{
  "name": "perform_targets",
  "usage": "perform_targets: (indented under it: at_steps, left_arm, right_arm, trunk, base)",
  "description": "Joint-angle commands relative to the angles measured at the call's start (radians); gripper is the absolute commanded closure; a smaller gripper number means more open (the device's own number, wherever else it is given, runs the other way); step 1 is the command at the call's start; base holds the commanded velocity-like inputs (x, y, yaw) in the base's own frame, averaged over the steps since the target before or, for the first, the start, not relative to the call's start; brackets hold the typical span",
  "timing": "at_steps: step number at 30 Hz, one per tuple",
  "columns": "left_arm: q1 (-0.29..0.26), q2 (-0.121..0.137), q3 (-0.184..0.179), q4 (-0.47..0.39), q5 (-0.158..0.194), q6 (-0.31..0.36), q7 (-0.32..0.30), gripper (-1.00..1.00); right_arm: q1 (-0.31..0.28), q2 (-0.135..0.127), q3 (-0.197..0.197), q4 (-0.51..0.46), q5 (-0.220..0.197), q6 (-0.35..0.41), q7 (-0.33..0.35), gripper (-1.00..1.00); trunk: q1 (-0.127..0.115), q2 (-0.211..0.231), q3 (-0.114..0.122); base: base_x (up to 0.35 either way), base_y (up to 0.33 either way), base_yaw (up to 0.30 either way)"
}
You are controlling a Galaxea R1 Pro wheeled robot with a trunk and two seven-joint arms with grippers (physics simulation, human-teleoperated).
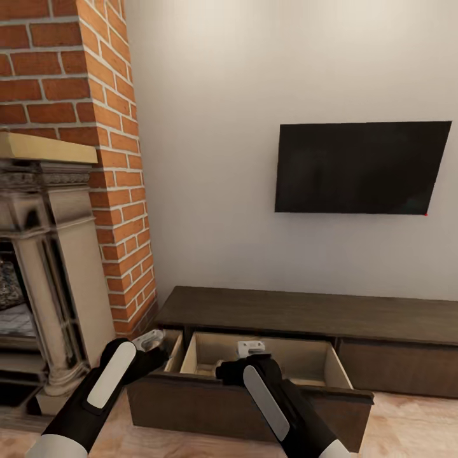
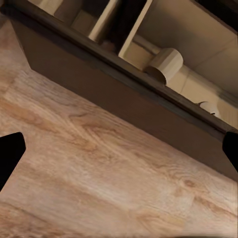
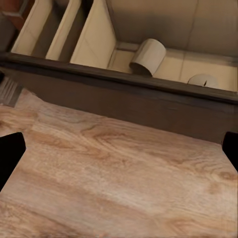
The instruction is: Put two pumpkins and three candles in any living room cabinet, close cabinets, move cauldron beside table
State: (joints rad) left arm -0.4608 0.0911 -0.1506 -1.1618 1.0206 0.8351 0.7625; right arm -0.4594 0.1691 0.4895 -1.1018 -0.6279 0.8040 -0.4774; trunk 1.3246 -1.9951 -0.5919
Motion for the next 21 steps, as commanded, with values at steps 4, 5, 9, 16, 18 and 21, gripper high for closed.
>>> perform_targets:
  at_steps: [4, 5, 9, 16, 18, 21]
  left_arm:
    - [-0.001, 0.001, -0.003, -0.001, 0.010, -0.001, 0.011, -1.00]
    - [-0.001, 0.001, -0.003, -0.001, 0.010, -0.001, 0.011, -1.00]
    - [-0.001, 0.002, -0.003, -0.001, 0.010, -0.001, 0.011, -1.00]
    - [-0.001, 0.002, -0.003, -0.001, 0.010, -0.001, 0.012, -1.00]
    - [-0.001, 0.003, -0.003, -0.001, 0.009, -0.001, 0.012, -1.00]
    - [-0.001, 0.003, -0.003, -0.001, 0.010, -0.001, 0.012, -1.00]
  right_arm:
    - [-0.001, 0.000, 0.001, -0.001, -0.010, 0.001, -0.010, -1.00]
    - [-0.001, 0.000, 0.001, -0.001, -0.010, 0.001, -0.010, -1.00]
    - [-0.001, 0.000, 0.001, -0.001, -0.010, 0.001, -0.010, -1.00]
    - [-0.001, 0.001, 0.001, -0.001, -0.010, 0.001, -0.010, -1.00]
    - [-0.001, 0.001, 0.002, -0.001, -0.010, 0.001, -0.010, -1.00]
    - [-0.001, 0.001, 0.002, -0.001, -0.010, 0.001, -0.010, -1.00]
  trunk:
    - [-0.001, -0.001, -0.001]
    - [-0.001, -0.001, -0.001]
    - [-0.001, -0.001, -0.001]
    - [-0.001, -0.001, -0.001]
    - [-0.001, -0.001, -0.001]
    - [-0.001, -0.001, -0.001]
  base:
    - [-0.331, 0.000, 0.276]
    - [-0.331, 0.000, 0.276]
    - [-0.331, 0.000, 0.276]
    - [-0.331, 0.000, 0.277]
    - [-0.316, 0.000, 0.277]
    - [-0.297, 0.011, 0.277]
